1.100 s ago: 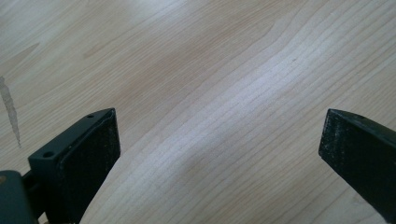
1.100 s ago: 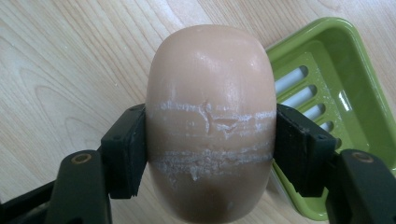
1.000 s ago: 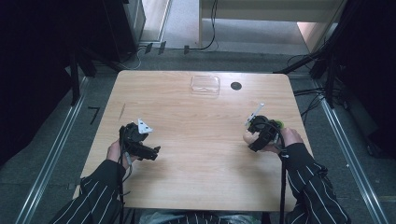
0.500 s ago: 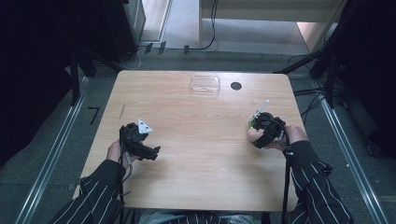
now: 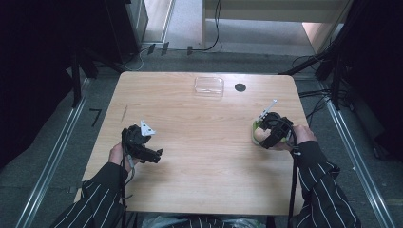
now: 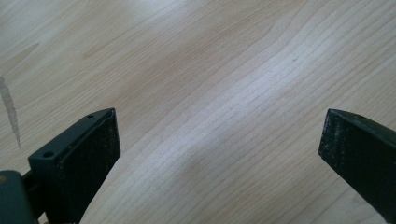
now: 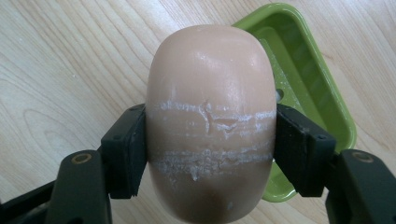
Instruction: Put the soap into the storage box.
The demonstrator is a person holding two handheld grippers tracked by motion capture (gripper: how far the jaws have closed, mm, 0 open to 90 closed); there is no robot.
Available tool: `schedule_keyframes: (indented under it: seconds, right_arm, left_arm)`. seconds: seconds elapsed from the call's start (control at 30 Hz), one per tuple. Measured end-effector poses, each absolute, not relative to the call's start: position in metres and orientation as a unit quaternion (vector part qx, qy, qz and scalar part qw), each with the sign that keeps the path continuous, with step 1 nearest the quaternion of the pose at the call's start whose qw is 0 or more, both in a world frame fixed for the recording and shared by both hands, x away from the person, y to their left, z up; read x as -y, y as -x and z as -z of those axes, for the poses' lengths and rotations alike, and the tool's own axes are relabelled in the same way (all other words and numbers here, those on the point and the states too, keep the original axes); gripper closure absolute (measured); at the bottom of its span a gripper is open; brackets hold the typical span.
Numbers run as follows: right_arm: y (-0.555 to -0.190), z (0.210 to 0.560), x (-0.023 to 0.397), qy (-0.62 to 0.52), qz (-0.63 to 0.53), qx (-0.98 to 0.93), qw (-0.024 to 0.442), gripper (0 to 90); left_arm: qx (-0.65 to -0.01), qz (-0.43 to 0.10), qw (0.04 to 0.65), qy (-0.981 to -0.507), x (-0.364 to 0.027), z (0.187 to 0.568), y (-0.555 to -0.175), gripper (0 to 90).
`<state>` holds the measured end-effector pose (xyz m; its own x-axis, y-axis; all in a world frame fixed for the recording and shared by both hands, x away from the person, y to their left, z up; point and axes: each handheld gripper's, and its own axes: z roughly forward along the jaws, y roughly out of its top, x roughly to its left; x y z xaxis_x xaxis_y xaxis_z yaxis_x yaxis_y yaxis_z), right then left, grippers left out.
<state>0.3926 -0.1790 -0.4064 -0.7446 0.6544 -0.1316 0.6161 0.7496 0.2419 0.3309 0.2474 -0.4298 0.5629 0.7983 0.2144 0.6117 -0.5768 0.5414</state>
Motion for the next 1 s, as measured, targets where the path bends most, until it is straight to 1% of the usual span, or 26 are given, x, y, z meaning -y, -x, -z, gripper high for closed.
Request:
schedule_keyframes:
  seconds: [1.0]
  right_arm:
    - [-0.41,0.412,0.195,-0.337,-0.089,-0.931,0.111,33.5]
  left_arm:
    - [-0.41,-0.221,0.208,-0.86,-0.247,0.43,-0.331,0.0]
